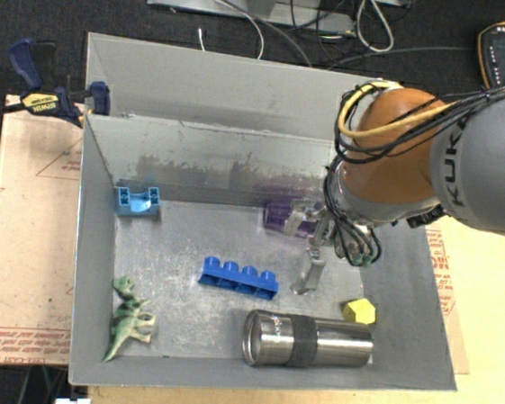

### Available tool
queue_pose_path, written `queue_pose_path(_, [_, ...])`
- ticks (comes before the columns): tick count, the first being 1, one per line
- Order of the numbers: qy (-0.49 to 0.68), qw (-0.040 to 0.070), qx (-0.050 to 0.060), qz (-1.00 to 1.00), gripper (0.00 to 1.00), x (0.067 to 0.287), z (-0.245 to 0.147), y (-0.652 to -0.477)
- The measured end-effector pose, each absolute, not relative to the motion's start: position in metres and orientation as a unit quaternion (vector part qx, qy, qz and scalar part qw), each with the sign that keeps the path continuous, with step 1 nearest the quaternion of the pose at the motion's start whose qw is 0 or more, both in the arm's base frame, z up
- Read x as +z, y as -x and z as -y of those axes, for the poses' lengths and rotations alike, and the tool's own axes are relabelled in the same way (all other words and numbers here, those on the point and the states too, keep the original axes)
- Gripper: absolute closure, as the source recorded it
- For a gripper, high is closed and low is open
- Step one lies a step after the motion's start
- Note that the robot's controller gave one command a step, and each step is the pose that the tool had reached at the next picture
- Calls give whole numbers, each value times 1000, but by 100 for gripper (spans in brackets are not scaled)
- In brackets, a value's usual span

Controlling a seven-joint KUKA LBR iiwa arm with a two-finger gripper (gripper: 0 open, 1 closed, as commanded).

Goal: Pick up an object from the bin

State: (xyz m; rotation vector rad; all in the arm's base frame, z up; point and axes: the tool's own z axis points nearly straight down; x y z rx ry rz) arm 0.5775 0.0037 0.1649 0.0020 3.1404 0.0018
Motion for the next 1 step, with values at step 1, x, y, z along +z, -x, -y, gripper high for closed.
queue_pose_path(1, [-1,1,1,-1000,0,165,-4,-577])
